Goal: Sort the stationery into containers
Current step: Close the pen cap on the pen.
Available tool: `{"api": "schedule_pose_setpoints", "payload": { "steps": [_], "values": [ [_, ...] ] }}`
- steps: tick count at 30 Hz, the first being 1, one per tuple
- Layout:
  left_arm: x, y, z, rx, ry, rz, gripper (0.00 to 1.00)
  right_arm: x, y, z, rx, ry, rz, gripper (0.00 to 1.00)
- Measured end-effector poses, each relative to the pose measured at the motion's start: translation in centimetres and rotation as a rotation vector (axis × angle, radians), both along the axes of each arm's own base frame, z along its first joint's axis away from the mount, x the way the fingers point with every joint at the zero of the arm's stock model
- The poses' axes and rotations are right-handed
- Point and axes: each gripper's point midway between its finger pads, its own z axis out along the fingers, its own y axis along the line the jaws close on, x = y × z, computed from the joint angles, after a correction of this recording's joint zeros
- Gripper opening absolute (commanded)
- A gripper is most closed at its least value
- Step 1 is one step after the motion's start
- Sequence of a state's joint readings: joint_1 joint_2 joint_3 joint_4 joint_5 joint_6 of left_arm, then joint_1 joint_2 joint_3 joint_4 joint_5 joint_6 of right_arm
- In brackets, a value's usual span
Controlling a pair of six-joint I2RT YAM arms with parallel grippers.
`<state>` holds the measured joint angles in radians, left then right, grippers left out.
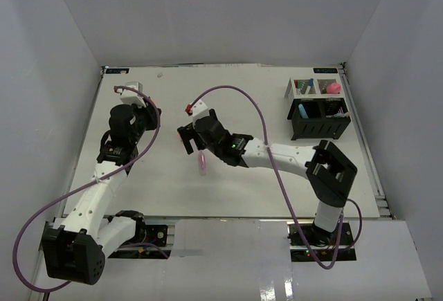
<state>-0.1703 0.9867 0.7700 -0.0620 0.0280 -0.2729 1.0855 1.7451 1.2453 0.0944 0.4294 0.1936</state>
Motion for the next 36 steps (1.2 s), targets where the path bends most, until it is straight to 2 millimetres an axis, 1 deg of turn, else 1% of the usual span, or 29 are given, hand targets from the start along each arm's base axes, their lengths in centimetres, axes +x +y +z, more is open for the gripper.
{"api": "schedule_pose_setpoints", "payload": {
  "steps": [2, 4, 6, 8, 11, 14, 17, 23, 29, 34, 36],
  "values": [
    [0.0, 0.6, -0.5, 0.023, 0.007, 0.027, 0.15, 0.8, 1.9, -1.0, -0.014, 0.006, 0.019, 0.89],
    [0.1, 1.3, -0.6, 0.043, 0.006, 0.062, 0.15, 1.5, 3.3, -2.2, -0.032, 0.018, 0.035, 0.85],
    [0.2, 2.1, -0.6, 0.057, 0.003, 0.104, 0.16, 2.4, 5.2, -3.4, -0.043, 0.026, 0.042, 0.82],
    [0.3, 3.1, -0.4, 0.068, -0.003, 0.151, 0.16, 3.2, 6.7, -4.5, -0.049, 0.029, 0.042, 0.81],
    [0.1, 4.1, -0.3, 0.079, -0.010, 0.204, 0.17, 4.1, 8.0, -5.9, -0.060, 0.032, 0.032, 0.78],
    [-0.2, 4.9, -0.2, 0.085, -0.016, 0.240, 0.18, 5.0, 8.6, -6.9, -0.071, 0.028, 0.004, 0.76],
    [-0.3, 5.1, 0.0, 0.086, -0.023, 0.255, 0.18, 5.7, 8.9, -7.7, -0.075, 0.023, -0.026, 0.73],
    [-0.3, 5.1, 0.1, 0.083, -0.025, 0.255, 0.19, 7.2, 8.8, -9.2, -0.072, 0.026, -0.107, 0.70],
    [-0.5, 5.1, 0.4, 0.079, -0.034, 0.253, 0.19, 8.3, 8.4, -11.4, -0.078, 0.048, -0.157, 0.67],
    [-0.5, 4.8, 0.1, 0.077, -0.028, 0.235, 0.20, 8.8, 8.2, -13.1, -0.084, 0.070, -0.173, 0.59],
    [-0.5, 4.7, 0.0, 0.076, -0.027, 0.227, 0.20, 8.9, 8.3, -13.1, -0.075, 0.076, -0.173, 0.56]
  ]
}}
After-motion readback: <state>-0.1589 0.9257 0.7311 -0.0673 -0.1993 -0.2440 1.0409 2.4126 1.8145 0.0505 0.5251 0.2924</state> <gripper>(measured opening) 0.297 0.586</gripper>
